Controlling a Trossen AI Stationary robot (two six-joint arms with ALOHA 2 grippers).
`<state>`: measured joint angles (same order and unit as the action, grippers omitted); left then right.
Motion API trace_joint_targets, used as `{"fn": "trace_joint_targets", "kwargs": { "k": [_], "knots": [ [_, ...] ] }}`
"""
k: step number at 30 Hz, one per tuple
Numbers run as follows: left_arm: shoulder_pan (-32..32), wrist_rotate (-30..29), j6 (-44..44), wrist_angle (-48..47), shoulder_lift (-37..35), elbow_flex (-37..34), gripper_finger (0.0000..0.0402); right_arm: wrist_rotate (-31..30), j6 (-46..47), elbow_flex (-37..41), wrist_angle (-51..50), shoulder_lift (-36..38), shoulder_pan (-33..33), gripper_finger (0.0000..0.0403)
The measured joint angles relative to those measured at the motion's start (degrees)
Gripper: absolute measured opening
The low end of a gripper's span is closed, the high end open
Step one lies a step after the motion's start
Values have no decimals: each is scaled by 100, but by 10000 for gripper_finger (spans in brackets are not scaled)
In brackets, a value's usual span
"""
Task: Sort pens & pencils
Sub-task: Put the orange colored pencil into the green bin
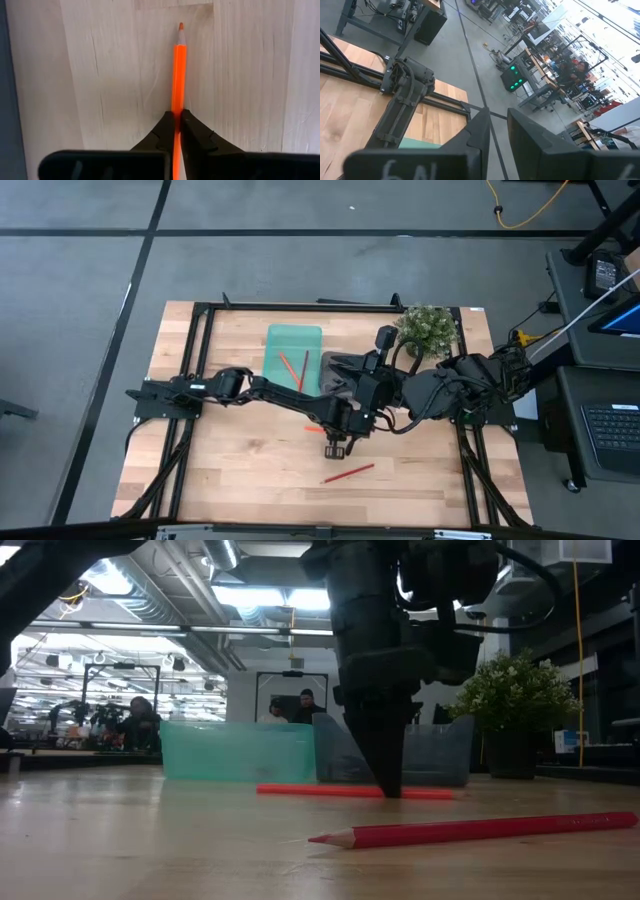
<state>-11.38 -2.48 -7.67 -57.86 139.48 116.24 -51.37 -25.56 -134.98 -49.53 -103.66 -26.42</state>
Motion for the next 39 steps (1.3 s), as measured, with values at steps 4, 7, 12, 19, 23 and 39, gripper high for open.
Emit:
{"fn": "trace_joint_targets", "kwargs": {
  "k": [4, 7, 12, 19, 23, 39],
  "knots": [
    [-37, -191, -80, -360, 30, 228, 11, 0, 0, 0, 1, 0, -1, 69],
    [-64, -234, -82, -661, 60, 420, 11, 0, 0, 0, 1, 0, -1, 69],
    [-172, -448, -109, -930, 74, 526, 11, -2, 0, 0, 3, 0, 1, 69],
    [-199, -566, -176, -1038, 72, 534, 11, -2, 0, 0, 53, 0, 1, 69],
    [-197, -689, -233, -1148, 59, 543, 11, -2, -2, 0, 53, 0, -1, 69],
    [-188, -940, -326, -1355, -144, 558, 12, -2, -2, 0, 53, 0, 0, 69]
  ]
}}
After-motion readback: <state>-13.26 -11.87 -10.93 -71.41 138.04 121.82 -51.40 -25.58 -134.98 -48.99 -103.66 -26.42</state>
